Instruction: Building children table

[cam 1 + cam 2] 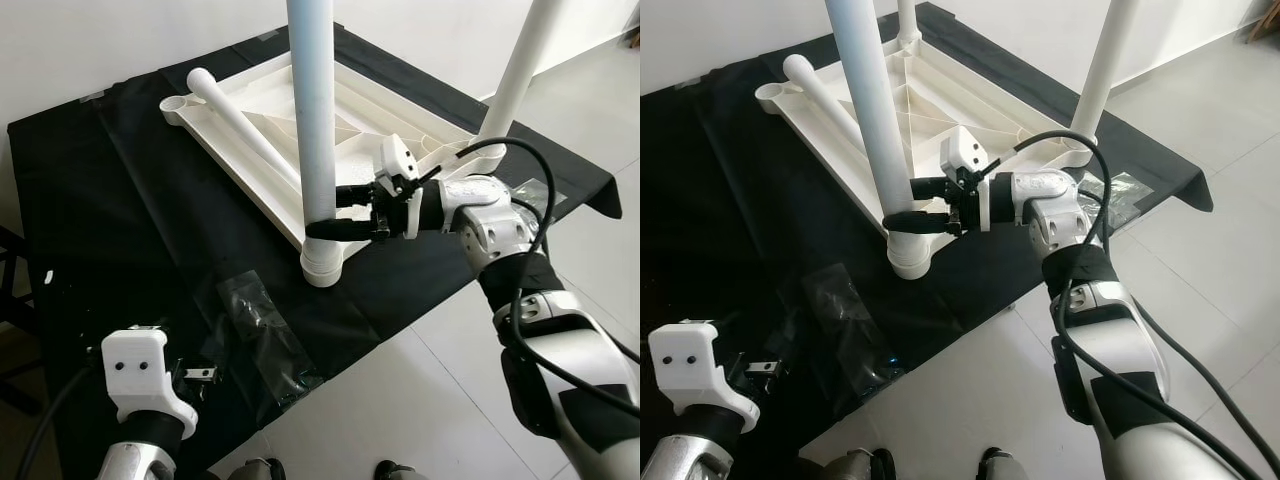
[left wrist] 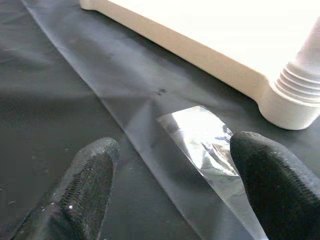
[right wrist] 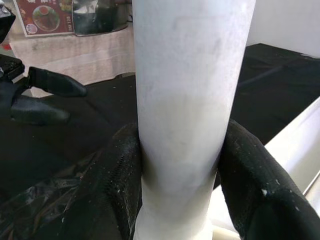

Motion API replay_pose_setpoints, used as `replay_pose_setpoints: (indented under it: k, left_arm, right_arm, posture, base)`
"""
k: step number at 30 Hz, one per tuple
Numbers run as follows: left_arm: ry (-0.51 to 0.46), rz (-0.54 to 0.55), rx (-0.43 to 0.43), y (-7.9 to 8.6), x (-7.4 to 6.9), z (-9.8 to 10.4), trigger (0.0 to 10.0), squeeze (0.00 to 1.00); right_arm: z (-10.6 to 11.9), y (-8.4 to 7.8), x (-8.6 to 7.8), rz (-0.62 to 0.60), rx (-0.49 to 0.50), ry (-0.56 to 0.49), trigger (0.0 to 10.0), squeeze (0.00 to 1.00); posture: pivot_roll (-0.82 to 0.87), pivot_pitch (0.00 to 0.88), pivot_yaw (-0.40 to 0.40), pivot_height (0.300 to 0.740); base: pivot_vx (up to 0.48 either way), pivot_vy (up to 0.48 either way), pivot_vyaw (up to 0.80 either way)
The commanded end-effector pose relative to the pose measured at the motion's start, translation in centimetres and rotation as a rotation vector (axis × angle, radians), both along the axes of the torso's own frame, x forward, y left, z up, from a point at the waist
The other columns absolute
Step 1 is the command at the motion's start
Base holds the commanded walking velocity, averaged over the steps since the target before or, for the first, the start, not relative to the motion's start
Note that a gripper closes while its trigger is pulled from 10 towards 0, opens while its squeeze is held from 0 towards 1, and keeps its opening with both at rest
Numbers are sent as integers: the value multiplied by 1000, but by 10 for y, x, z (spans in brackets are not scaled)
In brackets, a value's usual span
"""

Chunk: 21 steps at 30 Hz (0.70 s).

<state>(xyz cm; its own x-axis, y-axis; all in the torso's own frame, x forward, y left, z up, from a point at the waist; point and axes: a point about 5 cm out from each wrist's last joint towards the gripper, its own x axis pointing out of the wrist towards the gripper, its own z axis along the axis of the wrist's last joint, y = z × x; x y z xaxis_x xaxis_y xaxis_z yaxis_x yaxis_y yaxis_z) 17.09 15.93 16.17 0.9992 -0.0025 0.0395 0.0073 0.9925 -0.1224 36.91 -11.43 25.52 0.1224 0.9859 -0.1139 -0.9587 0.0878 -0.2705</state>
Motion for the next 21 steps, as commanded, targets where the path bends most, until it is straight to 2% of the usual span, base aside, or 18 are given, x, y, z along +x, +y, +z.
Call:
replay_pose_setpoints:
  k: [1,2,4,5,6,7,8,9,12,13,14,16,17,21]
  left_arm:
    - [1,-6,-5,1,0,-4,10000,0]
    - [-3,-25,-12,0,0,-4,10000,0]
    - [-3,-25,-12,0,0,-4,10000,0]
    - [-5,-37,-17,-1,1,-5,10000,0]
    - [-5,-37,-17,-1,1,-5,10000,0]
    - [-7,-42,-18,-2,2,-5,10000,0]
    - [-7,-42,-18,-2,2,-5,10000,0]
    - [-9,-44,-20,-1,2,-6,10000,0]
    - [-9,-44,-20,-1,2,-6,10000,0]
    - [-12,-42,-22,0,3,-6,10000,0]
    - [-14,-40,-22,0,6,-7,10000,0]
    - [-14,-40,-22,0,6,-7,10000,0]
    - [-16,-36,-28,3,10,-9,10000,0]
    - [-17,-36,-29,3,11,-10,10000,0]
  right_arm:
    - [-3,1,-1,-9,42,-11,0,0]
    - [-8,3,-2,-88,83,-10,0,0]
    - [-8,3,-2,-88,83,-10,0,0]
    - [-15,5,-3,-208,123,4,0,0]
    - [-15,5,-3,-208,123,4,0,0]
    - [-26,9,-3,-462,186,-17,0,0]
    - [-26,9,-3,-462,186,-17,0,0]
    - [-43,4,-12,-839,210,-57,0,0]
    - [-43,4,-12,-839,210,-57,0,0]
    - [-63,17,-40,-966,197,-61,0,0]
    - [-70,30,-59,-1004,196,-54,0,0]
    - [-70,30,-59,-1004,196,-54,0,0]
    - [-77,49,-76,-929,191,-11,0,0]
    - [-78,51,-76,-924,188,-4,0,0]
  posture:
    - [91,230,21,740]
    - [75,229,18,740]
    - [75,229,18,740]
    - [71,228,11,740]
    - [71,228,11,740]
    - [68,230,3,740]
    - [68,230,3,740]
    - [54,231,2,740]
    - [54,231,2,740]
    - [57,234,20,740]
    - [46,215,35,740]
    - [46,215,35,740]
    - [51,200,26,740]
    - [50,199,26,740]
  base:
    - [0,0,0]
    - [0,0,0]
    - [0,0,0]
    - [0,0,0]
    - [0,0,0]
    - [0,0,0]
    - [0,0,0]
    - [0,0,0]
    - [0,0,0]
    - [0,0,0]
    - [0,0,0]
    - [0,0,0]
    - [0,0,0]
    - [0,0,0]
